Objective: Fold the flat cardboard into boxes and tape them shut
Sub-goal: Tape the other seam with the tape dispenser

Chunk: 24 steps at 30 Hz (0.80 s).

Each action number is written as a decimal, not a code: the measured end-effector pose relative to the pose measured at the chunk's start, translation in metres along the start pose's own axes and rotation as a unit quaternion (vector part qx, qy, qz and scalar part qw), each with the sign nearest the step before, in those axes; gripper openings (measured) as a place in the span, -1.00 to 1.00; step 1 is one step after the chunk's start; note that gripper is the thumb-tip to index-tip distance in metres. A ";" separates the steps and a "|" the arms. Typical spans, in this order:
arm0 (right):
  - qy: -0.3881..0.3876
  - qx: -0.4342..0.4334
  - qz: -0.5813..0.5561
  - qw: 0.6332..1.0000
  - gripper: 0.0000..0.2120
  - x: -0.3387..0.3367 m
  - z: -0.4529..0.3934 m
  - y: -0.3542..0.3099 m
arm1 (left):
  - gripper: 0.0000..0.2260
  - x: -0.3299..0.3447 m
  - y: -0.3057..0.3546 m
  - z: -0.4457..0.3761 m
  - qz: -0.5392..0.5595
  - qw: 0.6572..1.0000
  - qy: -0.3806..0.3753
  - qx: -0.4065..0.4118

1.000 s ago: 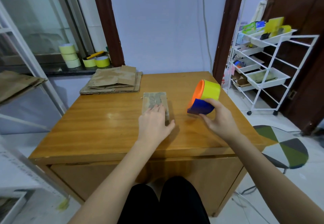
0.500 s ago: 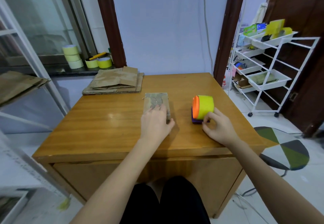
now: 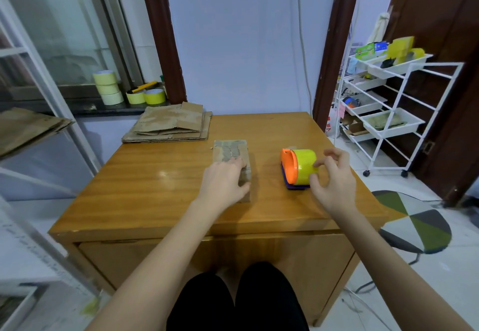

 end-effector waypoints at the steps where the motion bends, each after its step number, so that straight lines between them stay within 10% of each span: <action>1: 0.013 -0.008 -0.001 1.000 -0.88 0.000 0.000 -0.007 | -0.57 0.001 0.001 0.000 -0.007 1.000 0.013 0.002; 11: -0.142 -0.118 -0.107 0.977 -0.70 0.043 -0.004 -0.090 | -0.51 0.006 0.003 -0.004 -0.046 0.998 0.027 0.025; 18: -0.251 -0.124 -0.084 0.956 -0.52 0.056 -0.015 -0.103 | -0.59 -0.005 -0.050 -0.003 0.351 0.926 -0.114 0.075; 24: -0.227 -0.144 -0.113 0.957 -0.72 0.063 -0.012 -0.090 | -0.46 0.028 -0.067 0.029 0.375 0.922 -0.072 0.063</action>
Point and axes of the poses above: each hand's wrist, its own z-axis away from the middle knuckle, its own x-axis out of the palm, y = z × x, the point moved 3 cm from there along -z, towards the middle knuckle, and after that the axes turned 4 degrees about -y, right-handed, at the moved point
